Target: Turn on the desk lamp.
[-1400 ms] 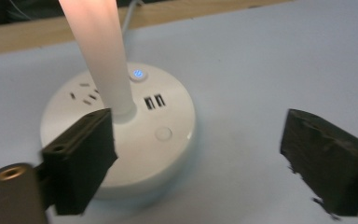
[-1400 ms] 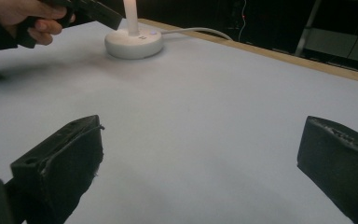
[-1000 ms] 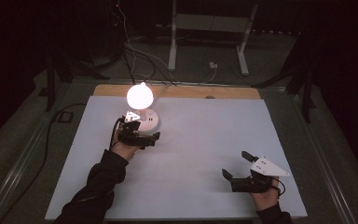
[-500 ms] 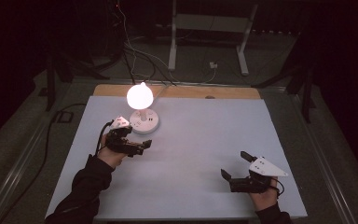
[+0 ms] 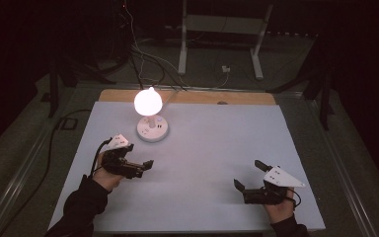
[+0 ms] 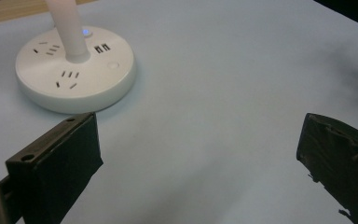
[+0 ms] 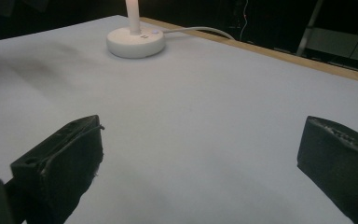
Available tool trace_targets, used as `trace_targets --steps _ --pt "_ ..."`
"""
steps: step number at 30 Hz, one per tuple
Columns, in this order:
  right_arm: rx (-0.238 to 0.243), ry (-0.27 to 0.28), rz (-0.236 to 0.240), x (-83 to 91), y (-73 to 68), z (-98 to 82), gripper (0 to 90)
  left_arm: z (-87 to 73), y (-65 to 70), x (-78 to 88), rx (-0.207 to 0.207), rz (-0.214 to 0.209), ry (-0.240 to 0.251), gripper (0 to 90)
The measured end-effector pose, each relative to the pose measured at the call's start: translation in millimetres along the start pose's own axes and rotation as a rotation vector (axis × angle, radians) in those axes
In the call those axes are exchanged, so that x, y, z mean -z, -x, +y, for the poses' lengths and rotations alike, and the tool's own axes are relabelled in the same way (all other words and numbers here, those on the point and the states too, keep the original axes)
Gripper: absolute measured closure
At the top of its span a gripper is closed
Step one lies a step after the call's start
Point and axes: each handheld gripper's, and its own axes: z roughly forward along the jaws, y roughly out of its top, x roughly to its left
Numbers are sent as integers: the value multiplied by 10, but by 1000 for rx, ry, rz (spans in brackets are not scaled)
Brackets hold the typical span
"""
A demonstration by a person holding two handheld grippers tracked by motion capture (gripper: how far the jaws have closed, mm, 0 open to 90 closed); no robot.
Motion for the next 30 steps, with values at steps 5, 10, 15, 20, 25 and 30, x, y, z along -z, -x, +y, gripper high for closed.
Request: trace_targets --steps 5,10,15,20,25,30 --pt "1 -2 0 -3 -4 0 0 -125 -29 81 0 -6 -16 3" --pt "5 -4 1 -5 -7 0 0 -252 -48 160 4 -2 -23 3" --pt "7 -4 0 -3 -9 0 0 -381 -66 228 1 -1 -28 3" --pt "11 -7 0 -5 -8 0 0 -507 -78 275 4 -4 -45 4" --pt "11 -7 1 -2 -10 1 0 -623 -97 313 17 -10 -63 3" --pt "11 -12 5 -8 -9 -1 0 -730 -109 357 19 -1 -88 3"
